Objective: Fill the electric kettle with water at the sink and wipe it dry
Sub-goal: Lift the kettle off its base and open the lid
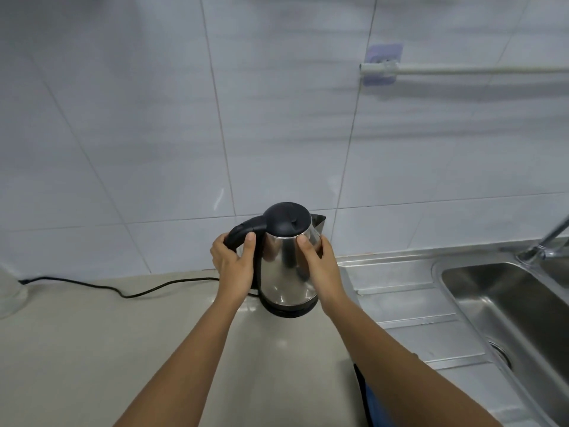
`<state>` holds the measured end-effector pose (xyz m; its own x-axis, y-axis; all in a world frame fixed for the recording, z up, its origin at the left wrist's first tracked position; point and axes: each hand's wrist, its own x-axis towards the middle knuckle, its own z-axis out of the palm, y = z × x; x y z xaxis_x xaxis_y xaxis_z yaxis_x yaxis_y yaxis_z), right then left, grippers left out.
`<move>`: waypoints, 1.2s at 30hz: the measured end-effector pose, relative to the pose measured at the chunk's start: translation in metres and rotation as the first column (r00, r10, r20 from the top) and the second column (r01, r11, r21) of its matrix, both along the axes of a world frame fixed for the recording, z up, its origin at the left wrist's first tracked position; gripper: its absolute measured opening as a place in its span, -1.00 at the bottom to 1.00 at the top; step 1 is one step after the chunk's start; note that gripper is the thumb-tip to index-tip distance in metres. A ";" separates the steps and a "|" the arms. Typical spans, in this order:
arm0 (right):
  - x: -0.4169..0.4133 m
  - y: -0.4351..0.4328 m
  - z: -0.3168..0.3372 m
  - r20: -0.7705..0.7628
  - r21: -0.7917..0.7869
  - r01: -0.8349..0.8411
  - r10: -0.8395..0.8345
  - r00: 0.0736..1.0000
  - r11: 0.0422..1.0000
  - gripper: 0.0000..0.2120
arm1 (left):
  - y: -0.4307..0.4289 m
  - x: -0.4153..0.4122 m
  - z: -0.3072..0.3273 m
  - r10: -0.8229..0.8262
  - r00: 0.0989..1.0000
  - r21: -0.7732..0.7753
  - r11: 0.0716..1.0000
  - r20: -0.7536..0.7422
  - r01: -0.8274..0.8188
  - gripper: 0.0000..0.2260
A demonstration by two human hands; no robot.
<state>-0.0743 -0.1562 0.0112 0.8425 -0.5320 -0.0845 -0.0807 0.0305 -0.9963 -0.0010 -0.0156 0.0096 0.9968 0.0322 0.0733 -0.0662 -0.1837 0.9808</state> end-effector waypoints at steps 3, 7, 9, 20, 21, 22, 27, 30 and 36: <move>-0.020 0.008 0.008 0.043 0.001 0.005 -0.005 0.999 1.000 -0.65 | 0.008 -0.019 0.009 0.016 0.999 -0.016 1.000 0.045 -0.015 -0.48; -0.053 0.025 0.021 0.078 -0.007 -0.001 0.001 0.997 1.000 -0.61 | 0.021 -0.050 0.017 0.064 0.993 -0.042 0.997 0.095 -0.060 -0.51; -0.070 0.032 0.026 0.085 0.003 -0.017 0.016 0.996 1.000 -0.60 | 0.027 -0.066 0.021 0.081 0.992 -0.051 0.996 0.100 -0.077 -0.50; -0.166 0.060 0.007 0.069 -0.005 -0.081 0.081 0.994 0.997 -0.36 | 0.063 -0.172 0.004 0.117 0.991 -0.066 0.992 0.070 -0.112 -0.56; -0.173 0.063 0.003 0.054 -0.001 -0.083 0.083 0.995 0.997 -0.24 | 0.067 -0.180 0.001 0.113 0.991 -0.060 0.992 0.065 -0.109 -0.58; -0.180 0.066 -0.001 0.043 0.004 -0.081 0.081 0.996 0.997 -0.18 | 0.070 -0.188 -0.003 0.107 0.992 -0.052 0.993 0.064 -0.104 -0.61; -0.208 0.074 -0.013 0.019 0.008 -0.093 0.093 0.996 0.996 -0.18 | 0.082 -0.216 -0.016 0.064 0.996 -0.036 0.997 0.063 -0.062 -0.64; -0.220 0.074 -0.018 0.021 0.017 -0.110 0.110 0.994 0.994 -0.24 | 0.083 -0.226 -0.019 0.042 0.998 -0.034 0.999 0.051 -0.040 -0.66; -0.239 0.063 -0.026 -0.008 0.001 -0.113 0.113 0.994 0.994 -0.21 | 0.074 -0.239 -0.023 0.026 0.999 -0.039 0.999 0.041 -0.024 -0.69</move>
